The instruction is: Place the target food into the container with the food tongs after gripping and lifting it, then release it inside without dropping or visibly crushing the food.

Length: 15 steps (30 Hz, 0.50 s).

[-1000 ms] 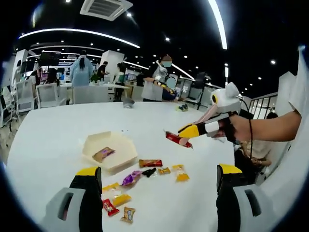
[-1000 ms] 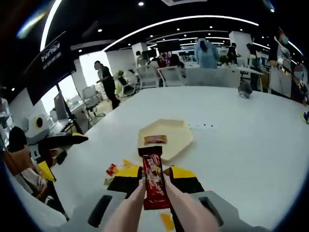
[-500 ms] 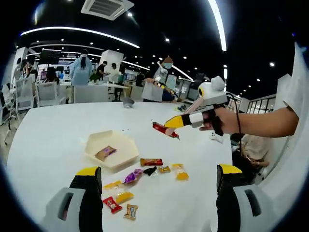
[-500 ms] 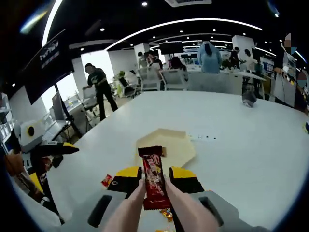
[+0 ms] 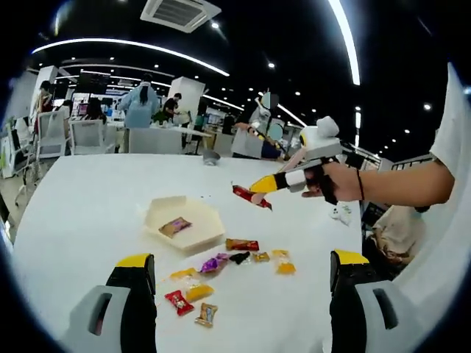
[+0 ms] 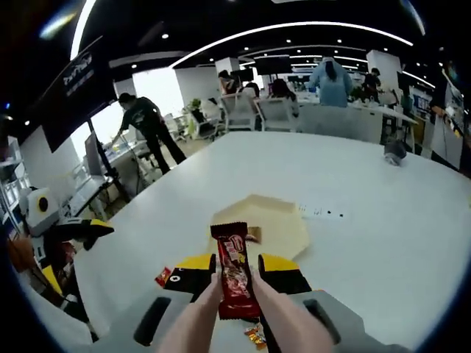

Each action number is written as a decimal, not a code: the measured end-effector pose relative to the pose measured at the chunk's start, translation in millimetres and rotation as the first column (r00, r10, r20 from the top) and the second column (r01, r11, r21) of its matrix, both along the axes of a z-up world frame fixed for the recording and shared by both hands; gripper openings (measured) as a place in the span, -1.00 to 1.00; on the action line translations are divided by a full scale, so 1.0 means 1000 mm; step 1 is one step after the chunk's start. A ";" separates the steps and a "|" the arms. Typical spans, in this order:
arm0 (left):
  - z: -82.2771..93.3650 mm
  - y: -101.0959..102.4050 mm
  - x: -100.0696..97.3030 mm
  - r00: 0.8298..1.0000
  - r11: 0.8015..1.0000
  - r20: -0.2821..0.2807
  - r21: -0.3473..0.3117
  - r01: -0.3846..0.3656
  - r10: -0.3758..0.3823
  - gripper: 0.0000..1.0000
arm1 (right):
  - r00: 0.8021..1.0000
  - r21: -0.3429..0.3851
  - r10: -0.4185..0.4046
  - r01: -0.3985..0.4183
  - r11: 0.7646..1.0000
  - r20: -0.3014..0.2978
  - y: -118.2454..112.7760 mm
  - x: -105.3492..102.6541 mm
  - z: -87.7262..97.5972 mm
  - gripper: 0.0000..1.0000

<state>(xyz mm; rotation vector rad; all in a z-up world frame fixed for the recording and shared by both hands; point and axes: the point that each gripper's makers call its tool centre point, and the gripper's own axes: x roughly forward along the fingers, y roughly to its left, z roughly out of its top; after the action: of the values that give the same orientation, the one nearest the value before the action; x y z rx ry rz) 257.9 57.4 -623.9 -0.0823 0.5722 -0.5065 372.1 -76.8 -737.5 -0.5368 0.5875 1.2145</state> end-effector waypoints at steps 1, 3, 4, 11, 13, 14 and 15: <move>0.000 0.000 0.000 1.000 1.000 0.000 0.000 0.000 0.000 0.99 | 1.000 -0.001 -0.001 0.001 1.000 -0.003 0.001 0.000 -0.001 -0.57; 0.000 0.000 0.000 1.000 1.000 -0.001 0.000 0.001 -0.001 0.99 | 1.000 0.009 -0.005 0.005 1.000 -0.012 0.003 0.001 -0.001 -0.57; 0.000 0.000 0.000 1.000 1.000 -0.002 0.001 0.001 -0.001 0.99 | 1.000 0.012 -0.005 0.006 1.000 -0.012 0.004 0.001 -0.001 -0.57; 0.001 -0.006 0.006 1.000 1.000 0.003 -0.010 0.015 -0.015 0.99 | 0.994 0.045 -0.101 0.103 0.994 -0.051 0.004 0.003 0.001 -0.57; 0.001 -0.007 0.007 1.000 1.000 0.005 -0.009 0.021 -0.021 0.99 | 0.993 0.023 -0.105 0.107 0.994 -0.048 0.003 0.006 -0.001 -0.57; 0.002 -0.006 0.007 1.000 1.000 0.006 -0.009 0.019 -0.019 0.99 | 0.992 0.026 -0.113 0.114 0.993 -0.055 0.001 0.008 -0.002 -0.57; 0.002 -0.005 0.007 1.000 1.000 0.008 -0.011 0.016 -0.015 0.99 | 0.992 0.028 -0.114 0.116 0.993 -0.056 0.001 0.008 -0.002 -0.57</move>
<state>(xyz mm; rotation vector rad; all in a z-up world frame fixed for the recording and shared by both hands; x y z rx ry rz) 264.9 52.8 -622.1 -0.0868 0.5629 -0.5250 380.1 -76.0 -739.9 -0.4386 0.6363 1.1299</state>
